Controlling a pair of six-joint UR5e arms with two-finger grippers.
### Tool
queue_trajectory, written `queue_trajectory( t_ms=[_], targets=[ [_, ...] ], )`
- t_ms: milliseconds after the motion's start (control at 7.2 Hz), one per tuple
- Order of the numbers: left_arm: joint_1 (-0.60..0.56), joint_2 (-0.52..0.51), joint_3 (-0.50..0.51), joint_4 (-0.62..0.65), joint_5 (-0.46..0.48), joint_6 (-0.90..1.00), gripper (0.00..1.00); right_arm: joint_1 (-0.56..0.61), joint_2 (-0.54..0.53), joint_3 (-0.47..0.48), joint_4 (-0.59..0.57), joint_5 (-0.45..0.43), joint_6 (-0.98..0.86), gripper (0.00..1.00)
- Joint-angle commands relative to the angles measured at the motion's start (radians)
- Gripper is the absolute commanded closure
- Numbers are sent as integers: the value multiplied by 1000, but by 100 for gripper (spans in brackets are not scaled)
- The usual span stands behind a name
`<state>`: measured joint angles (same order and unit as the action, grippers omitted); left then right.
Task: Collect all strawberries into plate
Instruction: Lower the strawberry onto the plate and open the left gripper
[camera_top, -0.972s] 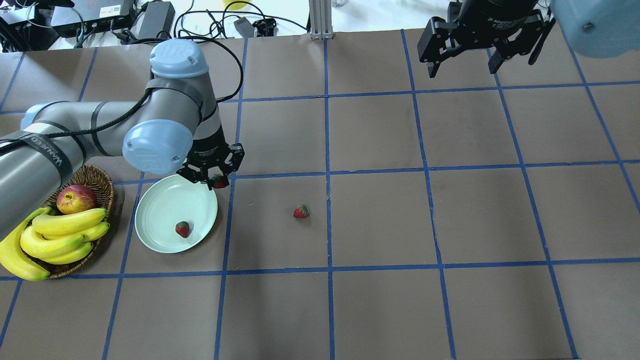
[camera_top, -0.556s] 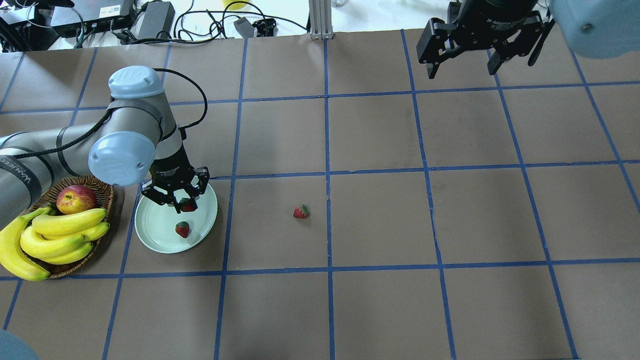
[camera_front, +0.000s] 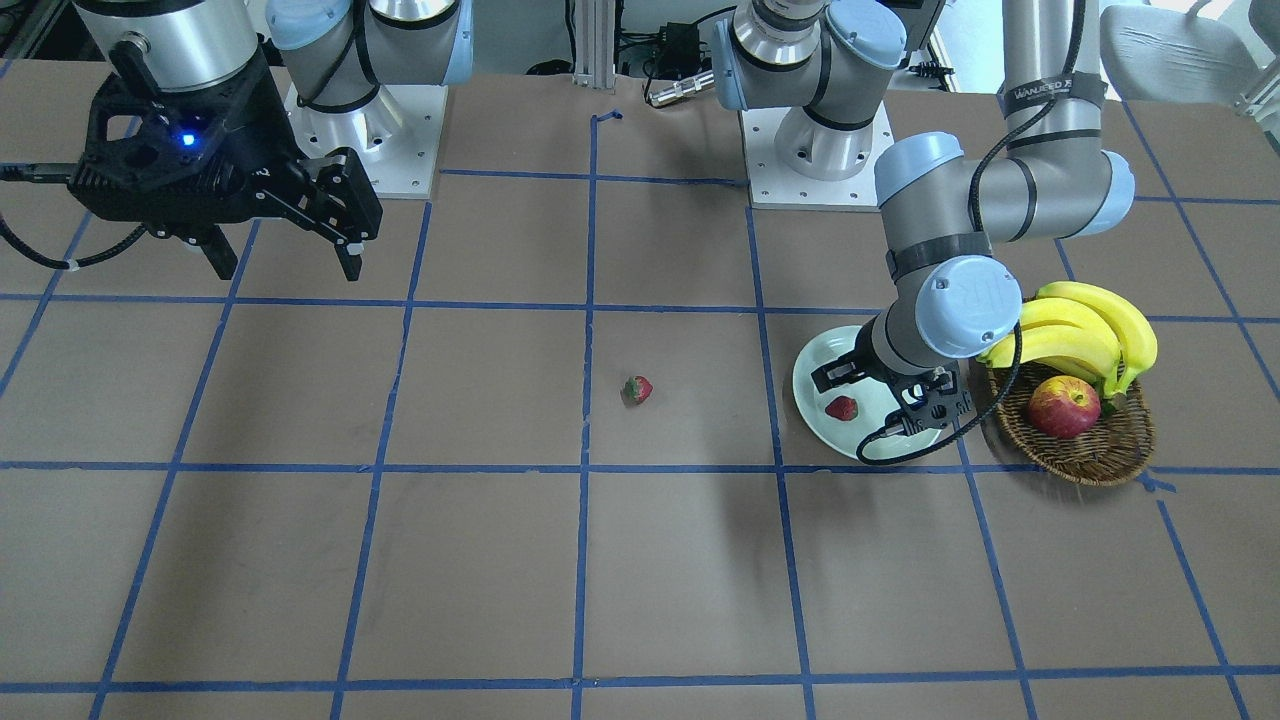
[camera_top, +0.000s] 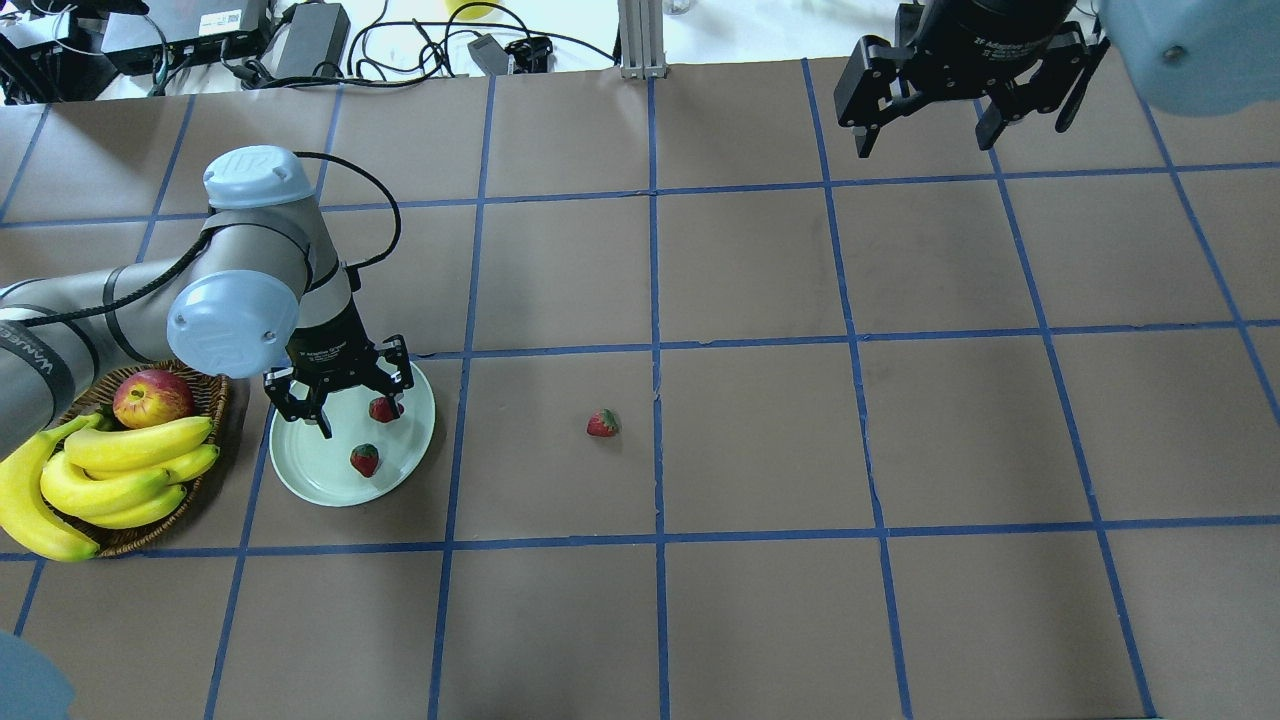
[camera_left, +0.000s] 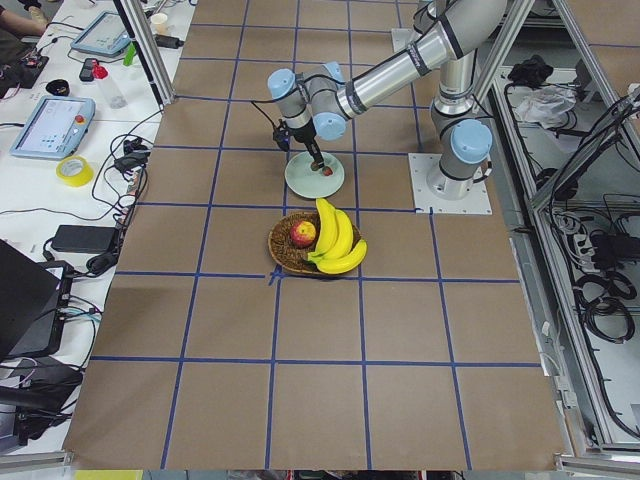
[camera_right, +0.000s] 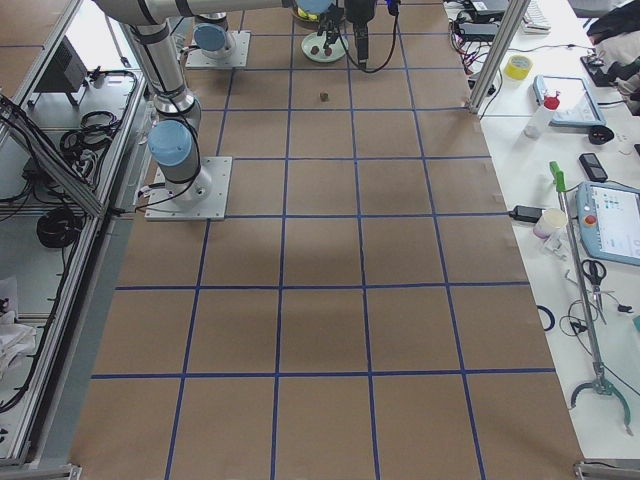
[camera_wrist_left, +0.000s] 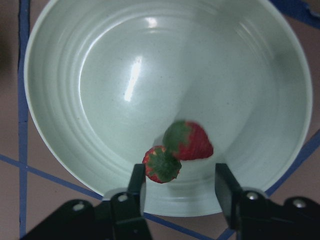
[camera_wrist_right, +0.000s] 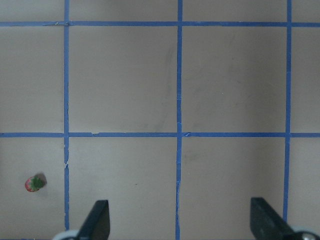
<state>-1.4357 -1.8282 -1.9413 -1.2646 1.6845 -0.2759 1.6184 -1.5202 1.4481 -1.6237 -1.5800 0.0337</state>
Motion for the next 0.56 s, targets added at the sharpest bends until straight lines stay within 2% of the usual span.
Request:
queue_trajectory(
  t_ms=[0, 139, 417],
  targets=[
    [-11, 23, 5, -7, 0, -2, 0, 0, 0, 0, 1, 0, 0, 0],
    [-28, 38, 12, -9, -8, -2, 0, 0, 2, 0, 1, 0, 0, 0],
    [-139, 67, 27, -1, -11, -52, 0, 0, 2, 0, 1, 0, 0, 0]
  ],
)
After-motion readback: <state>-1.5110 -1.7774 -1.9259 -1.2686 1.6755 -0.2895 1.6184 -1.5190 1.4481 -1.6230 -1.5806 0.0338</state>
